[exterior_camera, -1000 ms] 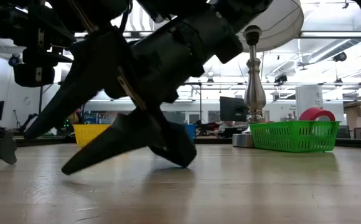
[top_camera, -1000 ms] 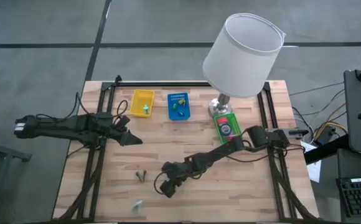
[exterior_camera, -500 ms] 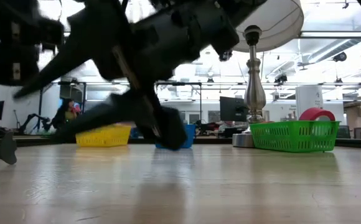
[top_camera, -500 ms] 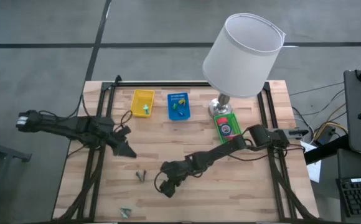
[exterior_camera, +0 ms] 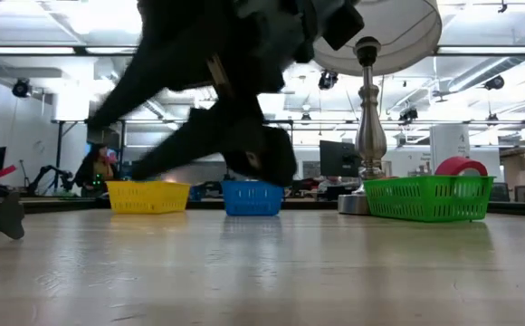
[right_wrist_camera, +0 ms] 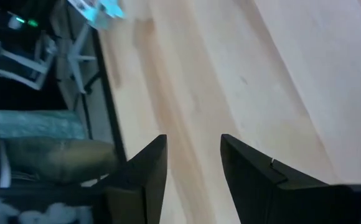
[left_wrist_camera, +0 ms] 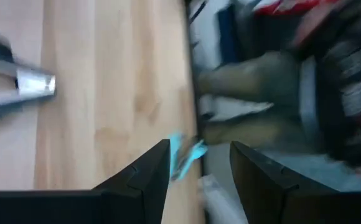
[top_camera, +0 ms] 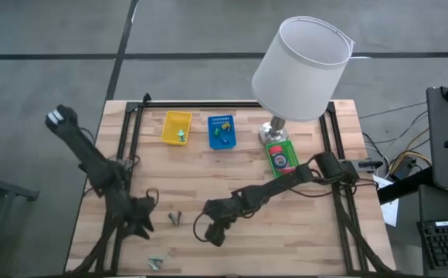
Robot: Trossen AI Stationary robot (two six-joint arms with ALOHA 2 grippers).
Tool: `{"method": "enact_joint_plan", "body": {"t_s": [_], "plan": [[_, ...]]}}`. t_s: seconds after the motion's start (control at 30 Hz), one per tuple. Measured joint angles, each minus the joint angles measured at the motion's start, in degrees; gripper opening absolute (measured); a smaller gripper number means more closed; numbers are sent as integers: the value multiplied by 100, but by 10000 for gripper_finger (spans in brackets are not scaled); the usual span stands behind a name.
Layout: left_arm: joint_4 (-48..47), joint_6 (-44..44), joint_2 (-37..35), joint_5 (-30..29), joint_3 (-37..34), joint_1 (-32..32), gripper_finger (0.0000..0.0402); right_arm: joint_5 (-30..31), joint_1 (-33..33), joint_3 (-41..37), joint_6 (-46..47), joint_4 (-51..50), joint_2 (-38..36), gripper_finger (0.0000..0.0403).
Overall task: Pick and place Stapler, Stapler remover, tape
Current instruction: Put the light blue green staple remover into the yellow bin
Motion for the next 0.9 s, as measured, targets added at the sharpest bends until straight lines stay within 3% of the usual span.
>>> {"method": "enact_joint_plan", "body": {"t_s": [0.23, 0.53, 0.9], "plan": [[325, 26, 1481, -738, 280, -672, 170, 16, 0, -2, 5, -301, 0, 150], [373, 586, 3018, -539, 1159, -714, 170, 15, 2, -4, 62, -435, 0, 142], [315, 505, 3965, -217, 1501, -776, 170, 13, 2, -4, 89, -435, 2, 142]]}}
